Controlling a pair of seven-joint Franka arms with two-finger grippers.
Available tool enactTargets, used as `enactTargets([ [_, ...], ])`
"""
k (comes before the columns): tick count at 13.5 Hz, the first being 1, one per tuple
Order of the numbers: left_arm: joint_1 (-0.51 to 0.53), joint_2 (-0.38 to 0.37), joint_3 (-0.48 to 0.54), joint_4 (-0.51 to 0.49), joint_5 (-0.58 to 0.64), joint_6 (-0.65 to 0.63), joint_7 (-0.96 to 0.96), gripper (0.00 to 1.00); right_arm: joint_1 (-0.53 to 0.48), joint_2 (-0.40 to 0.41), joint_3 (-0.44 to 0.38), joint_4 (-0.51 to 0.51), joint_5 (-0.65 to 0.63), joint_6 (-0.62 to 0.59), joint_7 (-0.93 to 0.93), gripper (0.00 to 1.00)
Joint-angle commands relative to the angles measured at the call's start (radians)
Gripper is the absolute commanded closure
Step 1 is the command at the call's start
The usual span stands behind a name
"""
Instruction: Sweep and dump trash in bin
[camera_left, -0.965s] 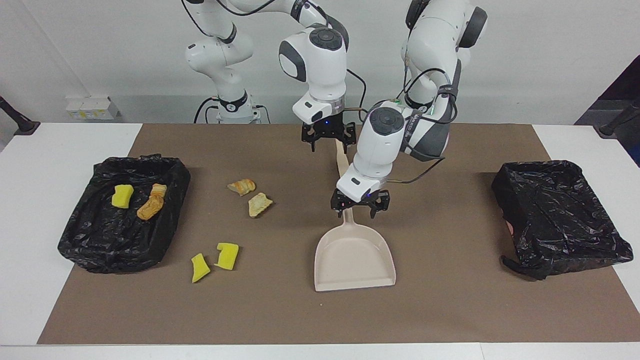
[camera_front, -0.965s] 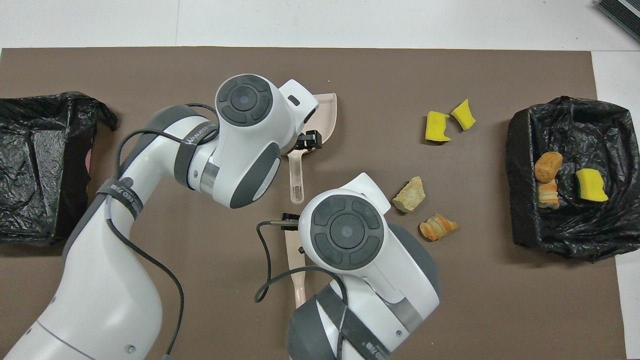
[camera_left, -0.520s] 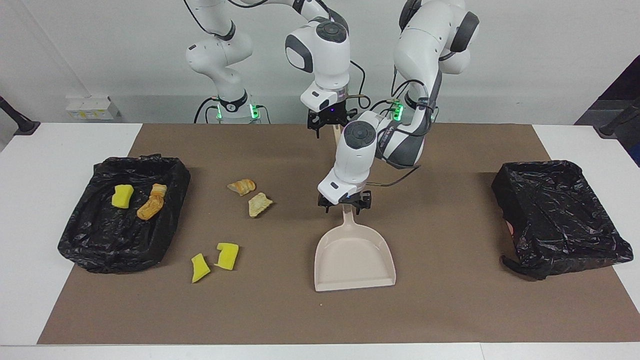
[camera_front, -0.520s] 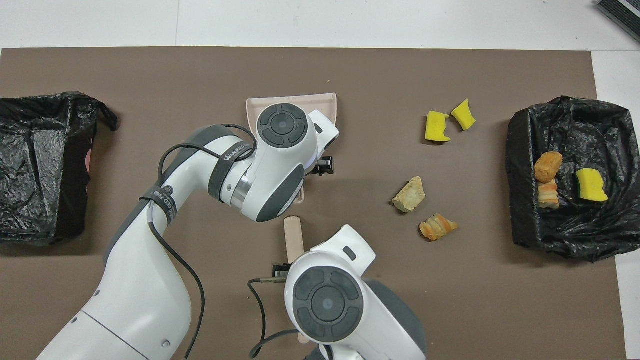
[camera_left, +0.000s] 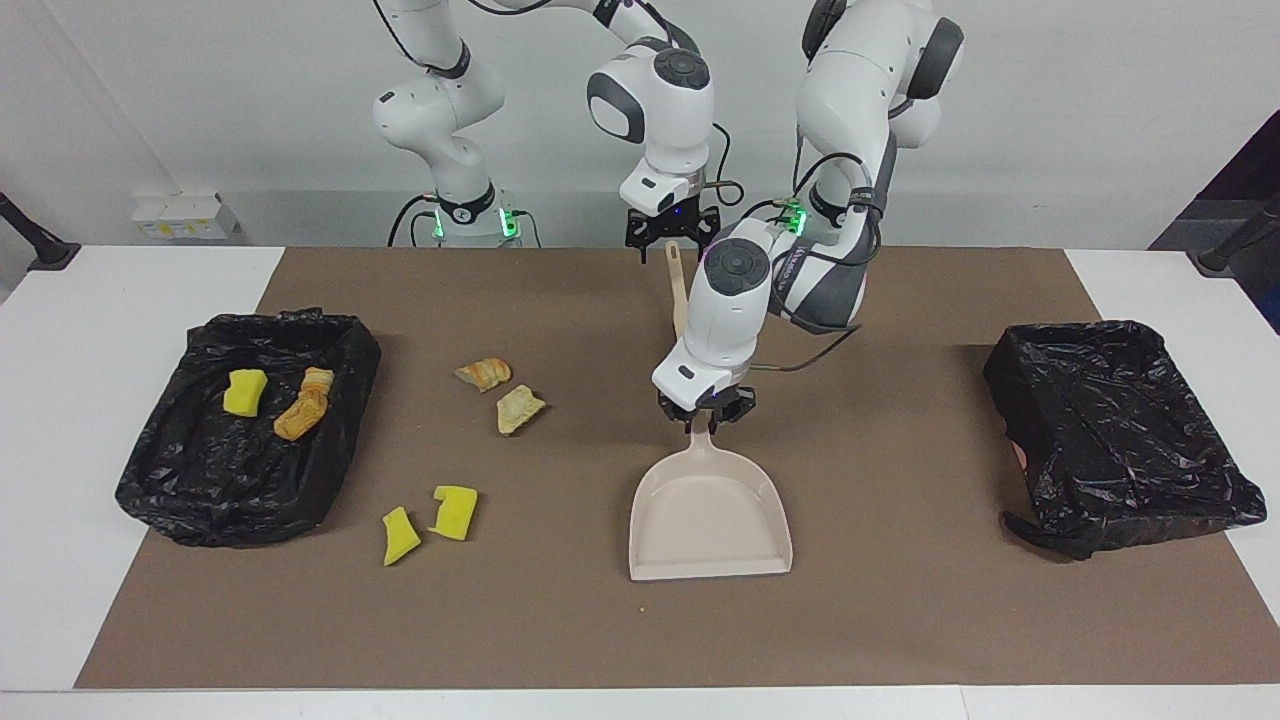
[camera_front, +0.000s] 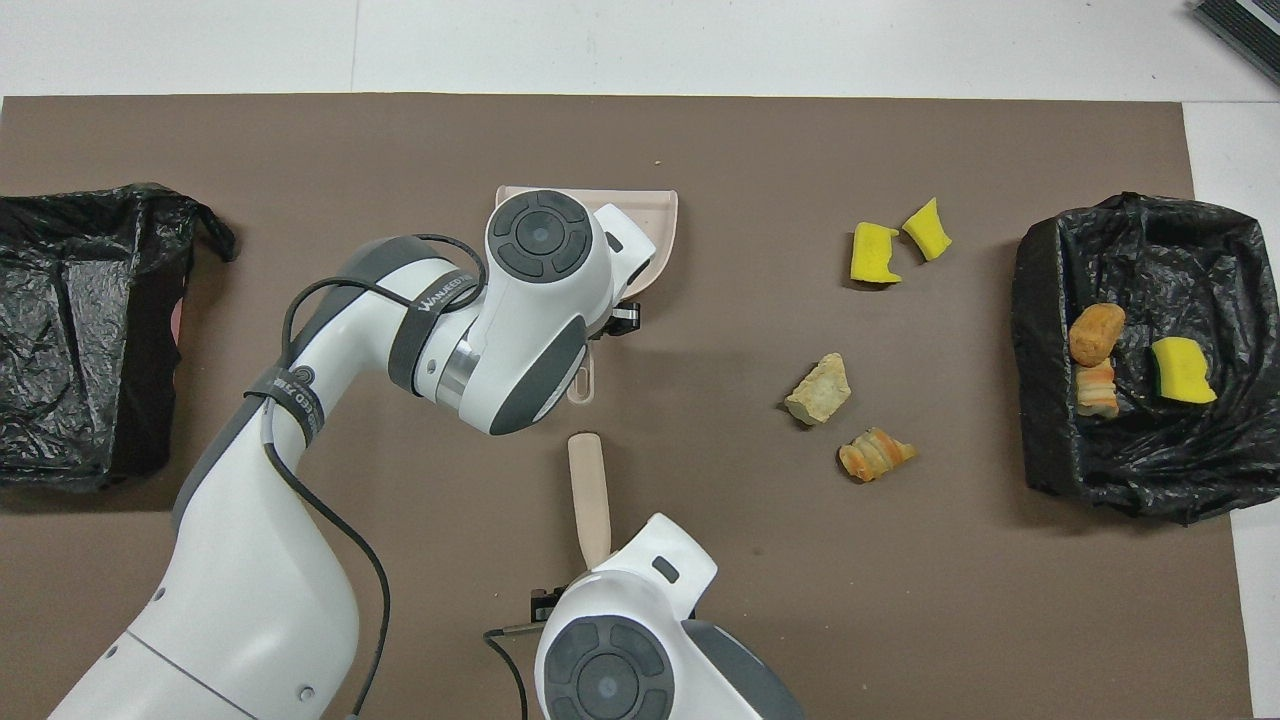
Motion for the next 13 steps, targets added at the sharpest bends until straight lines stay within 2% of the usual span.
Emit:
enactTargets([
  [1,0.011,-0.031,0.004,-0.002,0.068,-0.017,0.126,1.00,0.036,-0.009,-0.001,-0.086,0.054,0.112,-0.004,0.00],
  [3,0.063,-0.067,0.004,-0.004,0.078,-0.028,0.322,1.00,0.063,0.030,-0.002,-0.114,0.065,0.203,0.003,0.00],
  [8,0.179,-0.156,0.004,-0.016,0.075,-0.117,0.898,1.00,0.076,0.061,-0.002,-0.127,0.065,0.214,-0.010,0.01],
  [11,0.210,-0.181,0.004,-0.024,0.075,-0.192,1.140,1.00,0.076,0.069,-0.001,-0.140,0.065,0.214,-0.017,0.09],
  [13,0.239,-0.184,0.006,-0.037,0.075,-0.192,1.301,1.00,0.076,0.070,-0.002,-0.140,0.065,0.213,-0.018,0.18],
])
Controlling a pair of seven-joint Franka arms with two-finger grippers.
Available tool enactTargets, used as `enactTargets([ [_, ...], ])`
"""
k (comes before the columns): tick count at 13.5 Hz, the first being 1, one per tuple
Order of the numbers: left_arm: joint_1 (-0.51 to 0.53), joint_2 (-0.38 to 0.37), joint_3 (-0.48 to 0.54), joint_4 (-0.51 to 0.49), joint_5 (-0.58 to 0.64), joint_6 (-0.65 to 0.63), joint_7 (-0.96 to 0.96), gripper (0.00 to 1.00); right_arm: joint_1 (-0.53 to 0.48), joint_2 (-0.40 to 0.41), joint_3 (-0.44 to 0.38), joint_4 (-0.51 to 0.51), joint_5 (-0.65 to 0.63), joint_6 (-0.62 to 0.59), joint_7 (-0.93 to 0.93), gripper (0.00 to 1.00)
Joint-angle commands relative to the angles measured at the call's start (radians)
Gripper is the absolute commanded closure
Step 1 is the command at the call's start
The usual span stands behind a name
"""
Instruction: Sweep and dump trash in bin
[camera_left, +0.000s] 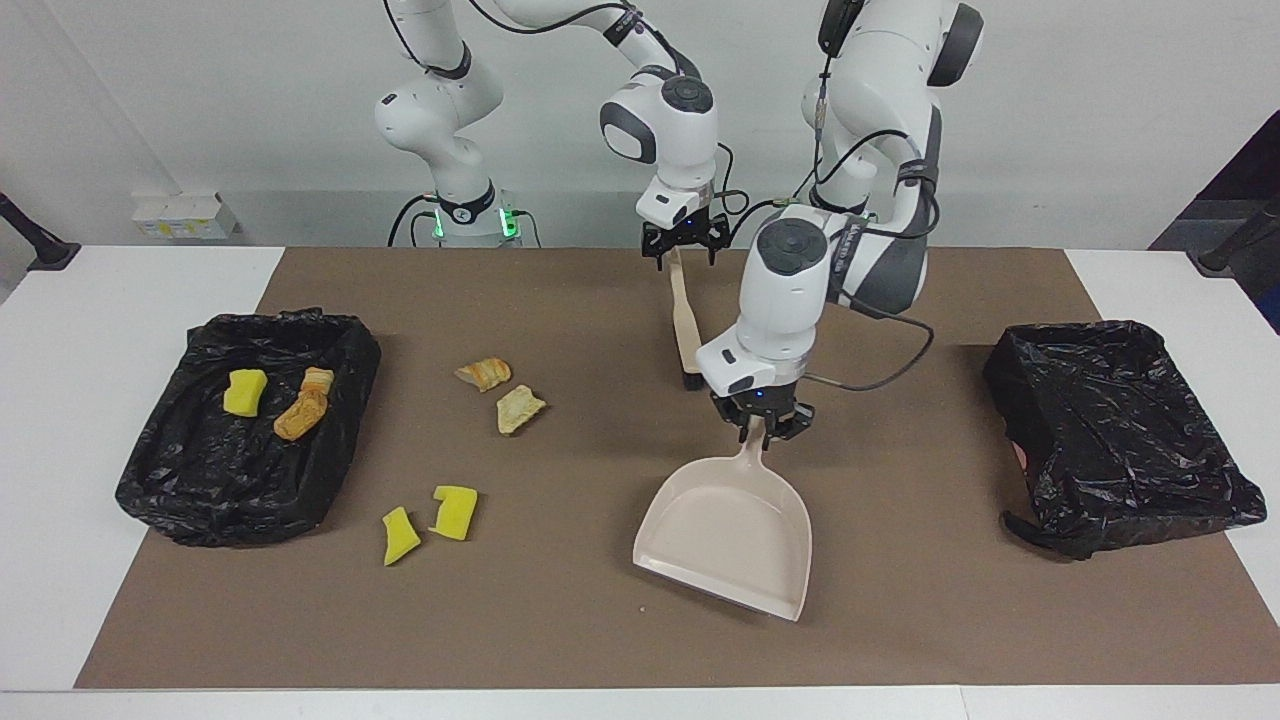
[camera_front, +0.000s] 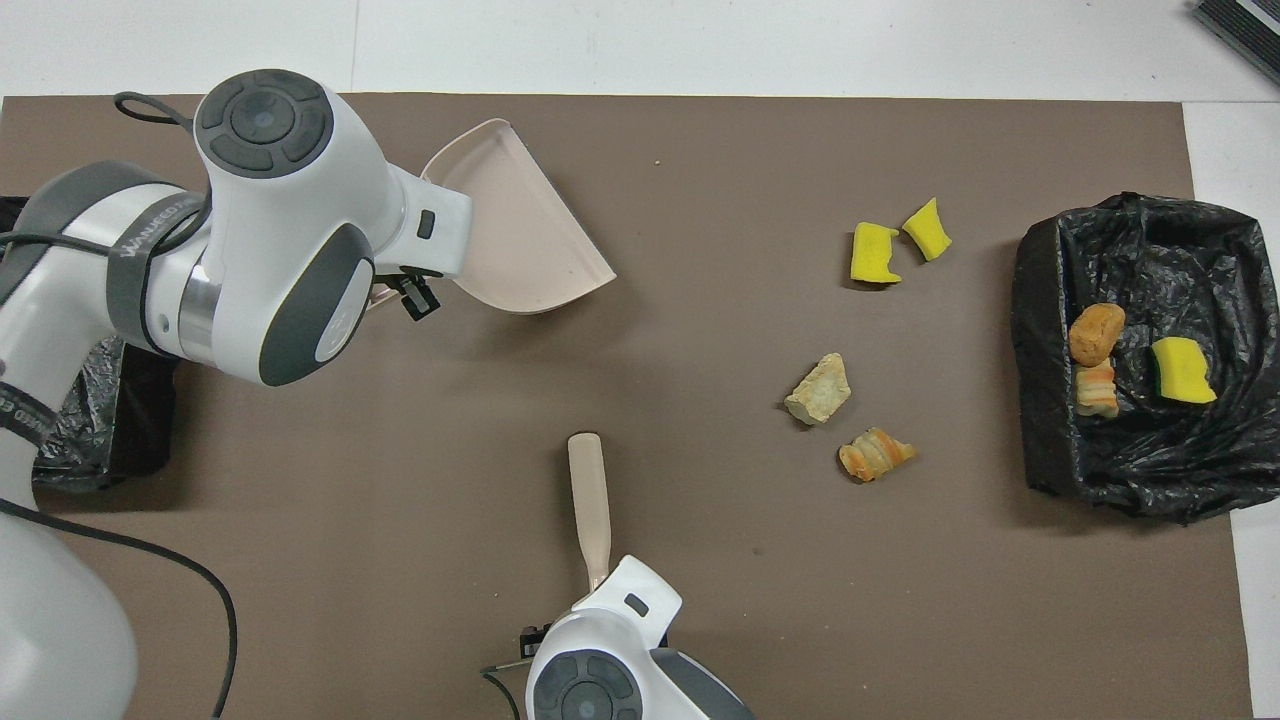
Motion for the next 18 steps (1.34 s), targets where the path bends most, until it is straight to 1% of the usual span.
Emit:
enactTargets([
  [1,0.050,-0.044,-0.008,-0.074,0.014,0.002,0.158,1.00,0.000,-0.001,-0.003,-0.012,0.027,0.021,-0.014,0.30],
  [2,0.053,-0.073,-0.006,-0.130,0.014,0.020,0.175,1.00,-0.001,0.005,-0.003,-0.009,0.027,0.022,-0.012,0.58],
  [3,0.064,-0.090,-0.006,-0.164,0.014,0.041,0.203,1.00,-0.001,0.007,-0.003,-0.006,0.027,0.022,-0.010,0.85],
  [4,0.076,-0.094,-0.008,-0.181,0.014,0.054,0.234,1.00,-0.001,0.008,-0.005,-0.003,0.025,0.022,-0.009,1.00],
  [6,0.076,-0.102,-0.008,-0.198,0.014,0.057,0.280,1.00,-0.013,0.002,-0.005,0.000,0.025,0.019,-0.001,1.00],
  [7,0.075,-0.119,-0.008,-0.224,0.013,0.064,0.283,1.00,-0.015,-0.009,-0.008,0.000,0.025,0.011,-0.003,1.00],
  [10,0.063,-0.163,-0.009,-0.341,0.013,0.184,0.278,1.00,-0.058,-0.055,-0.008,-0.001,0.027,-0.004,0.017,1.00],
  [13,0.063,-0.173,-0.011,-0.361,0.010,0.198,0.268,1.00,-0.096,-0.120,-0.011,-0.006,0.027,-0.090,0.042,1.00],
  [18,0.033,-0.182,-0.016,-0.399,0.006,0.232,0.228,1.00,-0.208,-0.226,-0.011,-0.017,0.023,-0.217,0.043,1.00],
])
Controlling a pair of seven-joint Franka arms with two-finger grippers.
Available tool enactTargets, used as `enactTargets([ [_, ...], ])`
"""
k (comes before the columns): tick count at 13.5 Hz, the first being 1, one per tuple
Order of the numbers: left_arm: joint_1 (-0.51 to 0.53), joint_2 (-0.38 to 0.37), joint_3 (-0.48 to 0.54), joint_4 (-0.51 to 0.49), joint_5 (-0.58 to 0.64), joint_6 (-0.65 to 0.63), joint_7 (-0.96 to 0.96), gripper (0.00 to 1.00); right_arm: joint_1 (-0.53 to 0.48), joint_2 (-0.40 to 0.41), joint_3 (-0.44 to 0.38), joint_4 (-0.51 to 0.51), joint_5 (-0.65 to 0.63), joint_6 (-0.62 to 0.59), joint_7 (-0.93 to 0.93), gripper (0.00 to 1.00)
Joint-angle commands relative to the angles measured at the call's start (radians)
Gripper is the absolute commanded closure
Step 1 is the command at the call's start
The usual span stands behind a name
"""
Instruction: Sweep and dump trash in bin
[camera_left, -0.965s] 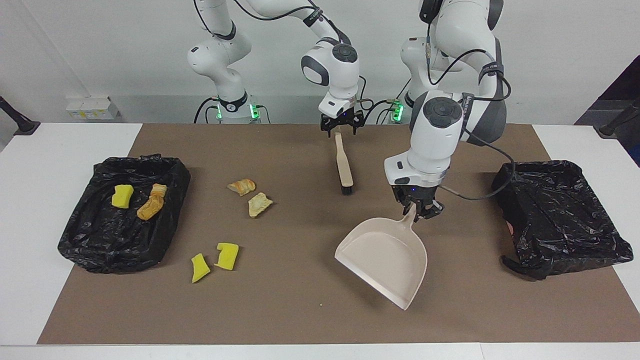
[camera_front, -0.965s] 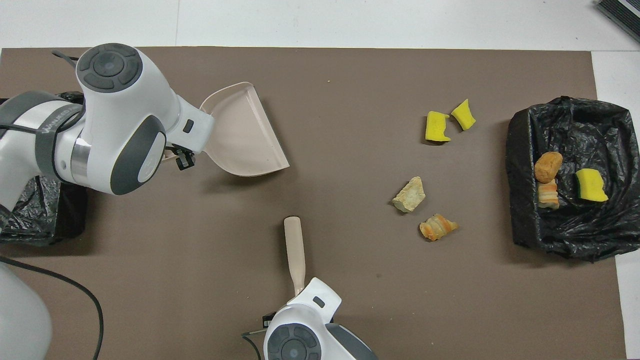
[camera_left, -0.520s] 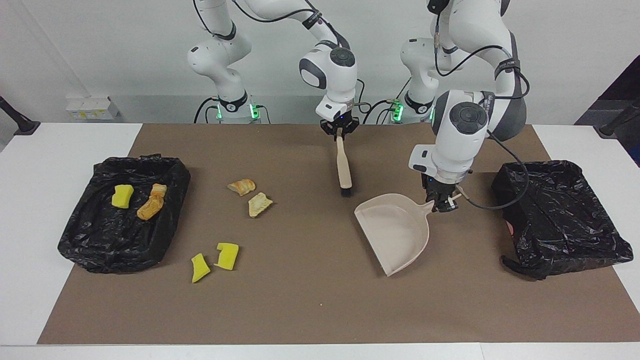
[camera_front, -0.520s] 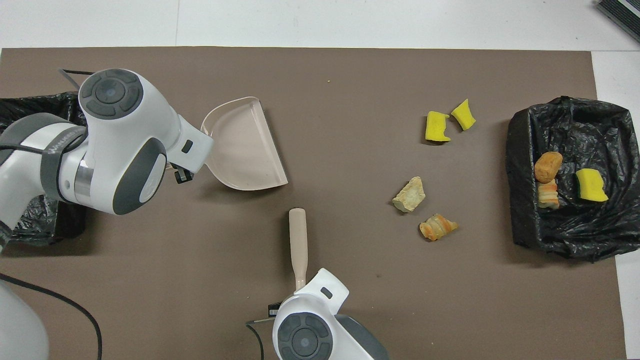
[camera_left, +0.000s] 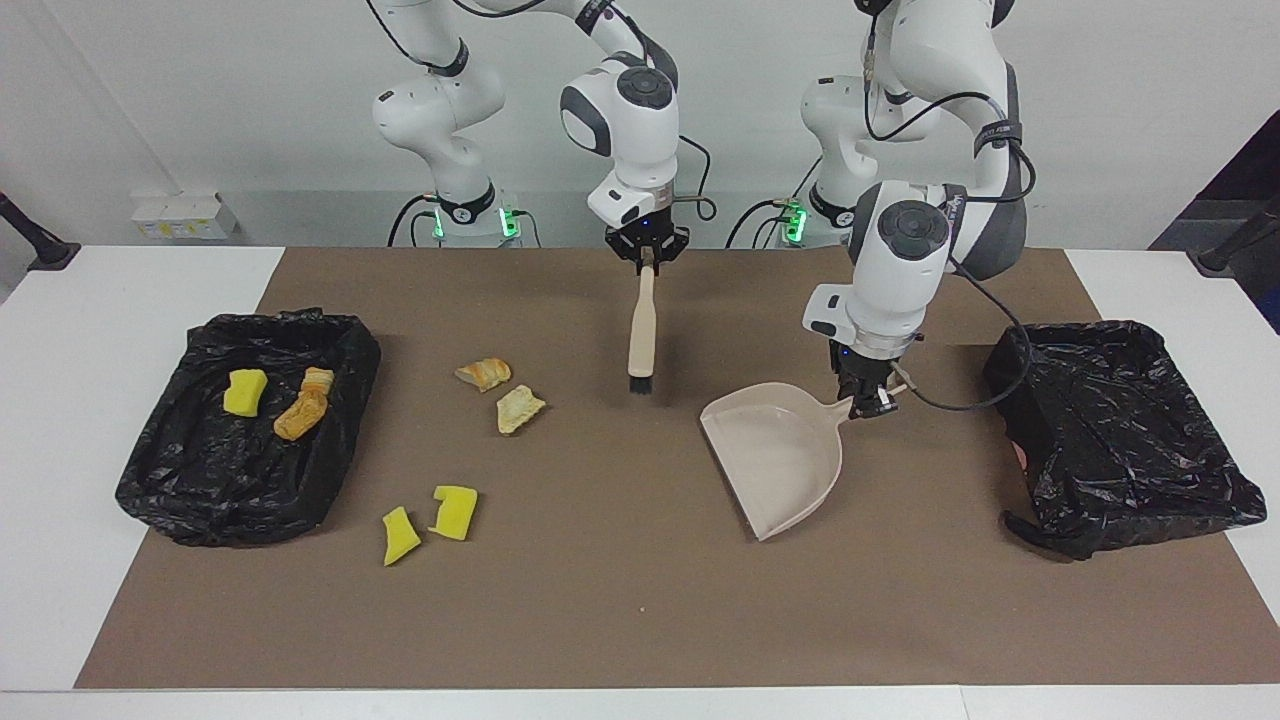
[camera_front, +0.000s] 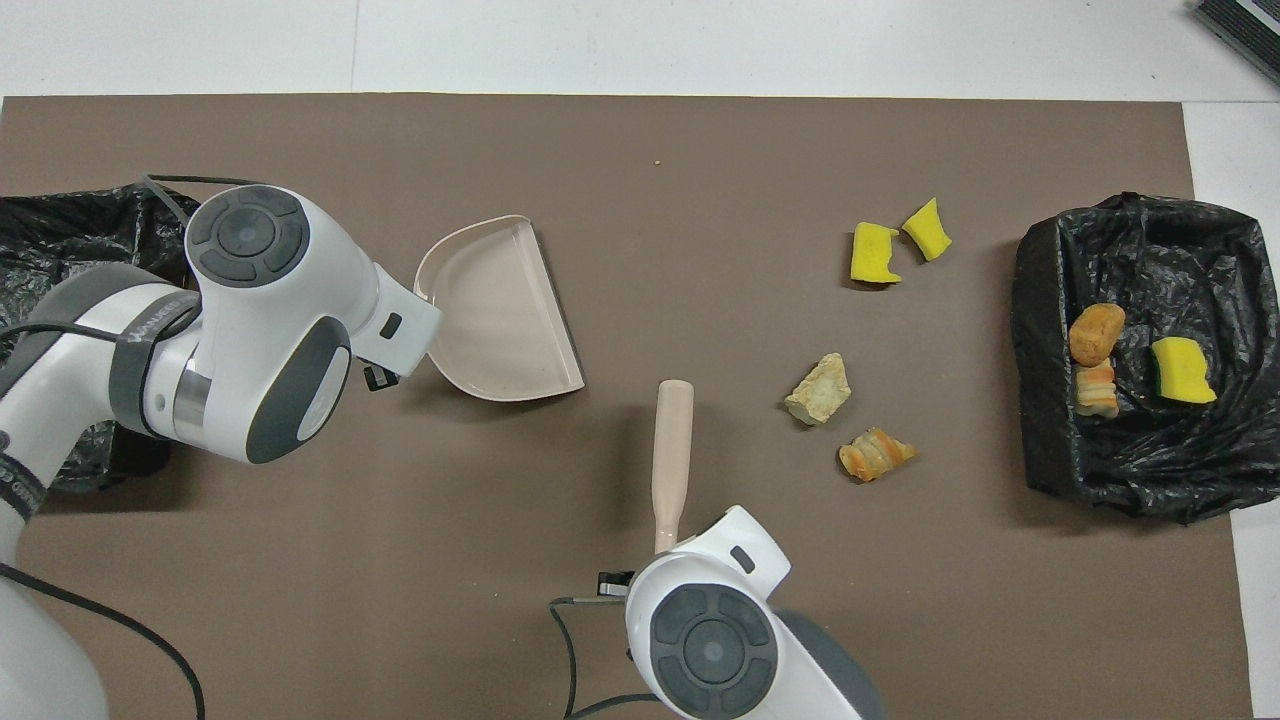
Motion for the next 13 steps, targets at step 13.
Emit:
enactTargets([
  [13,-0.186,-0.061,0.002,-0.135,-0.029,0.086,-0.218,1.00,-0.316,-0.190,0.007,-0.181,-0.110,-0.132,0.005,1.00],
])
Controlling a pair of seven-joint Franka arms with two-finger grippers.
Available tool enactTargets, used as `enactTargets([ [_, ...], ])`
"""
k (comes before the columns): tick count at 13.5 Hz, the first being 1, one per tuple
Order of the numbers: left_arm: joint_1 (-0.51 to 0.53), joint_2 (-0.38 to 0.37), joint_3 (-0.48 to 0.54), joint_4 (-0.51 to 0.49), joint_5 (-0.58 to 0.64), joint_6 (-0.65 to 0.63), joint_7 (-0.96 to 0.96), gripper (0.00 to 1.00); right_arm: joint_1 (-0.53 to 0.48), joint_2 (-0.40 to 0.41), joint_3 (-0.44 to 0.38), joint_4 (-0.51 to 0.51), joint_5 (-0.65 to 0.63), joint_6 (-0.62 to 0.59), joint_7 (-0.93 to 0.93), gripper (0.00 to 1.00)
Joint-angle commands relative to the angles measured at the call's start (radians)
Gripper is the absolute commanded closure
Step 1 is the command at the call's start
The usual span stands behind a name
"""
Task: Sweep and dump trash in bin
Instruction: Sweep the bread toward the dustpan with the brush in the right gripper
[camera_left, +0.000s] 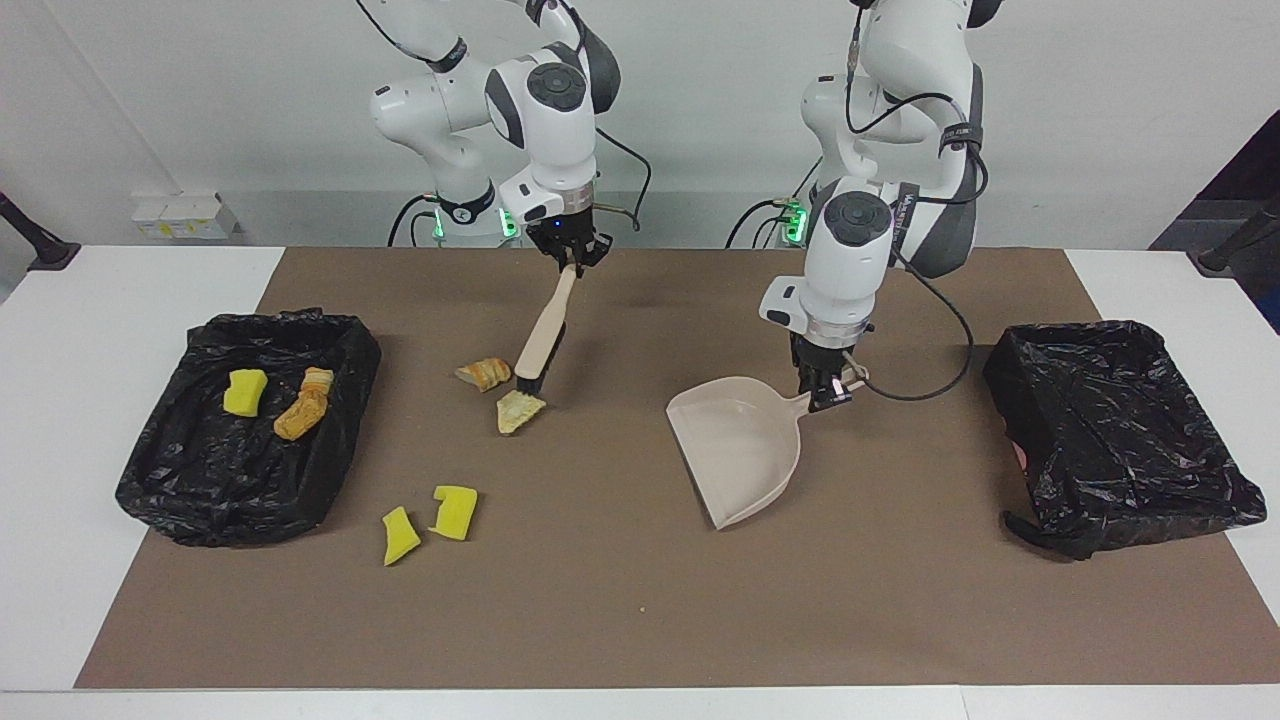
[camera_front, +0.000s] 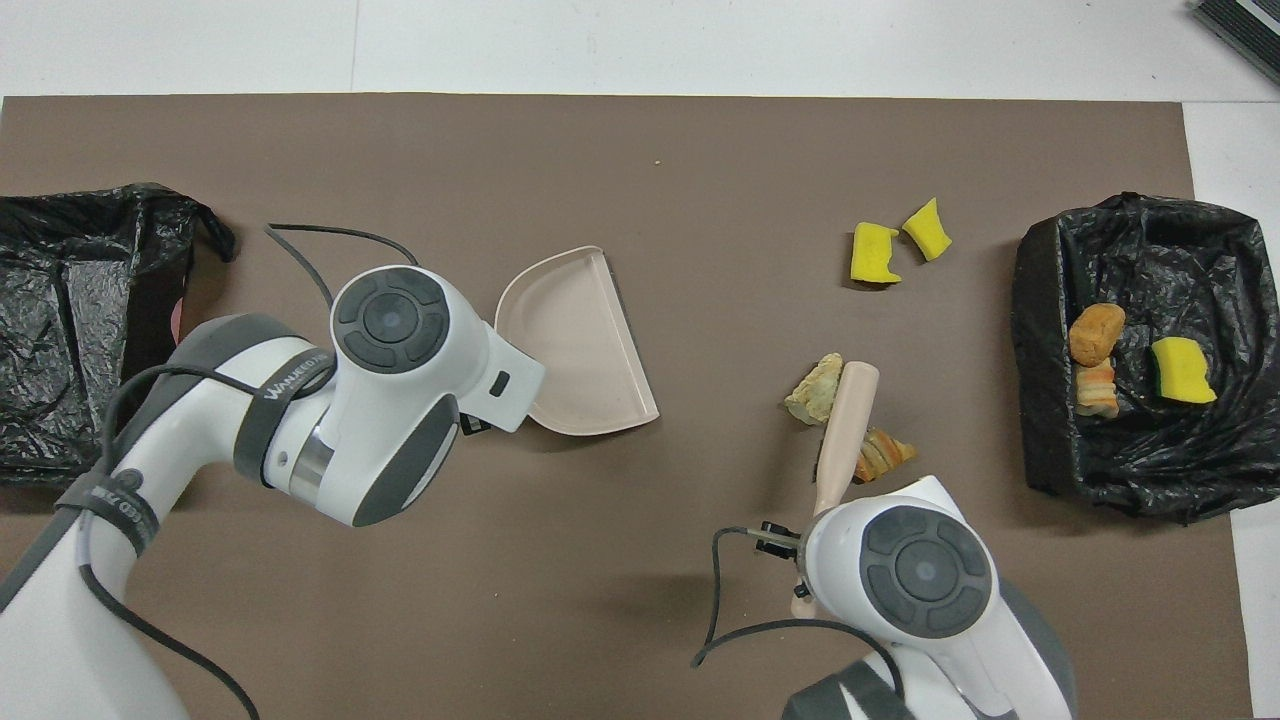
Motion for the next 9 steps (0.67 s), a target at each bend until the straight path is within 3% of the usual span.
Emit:
enactTargets([
  [1,-0.040,-0.039,0.012,-0.054,-0.058,0.018,-0.042,1.00,-0.100,-0.043,0.013,-0.056,-0.028,-0.009,-0.043,1.00],
  [7,-0.040,-0.050,0.015,-0.075,-0.091,0.016,-0.059,1.00,-0.229,-0.106,0.011,-0.151,-0.100,-0.046,-0.155,1.00],
  [9,-0.040,-0.050,0.014,-0.075,-0.091,0.018,-0.069,1.00,-0.225,-0.112,0.016,-0.172,-0.100,-0.064,-0.154,1.00],
])
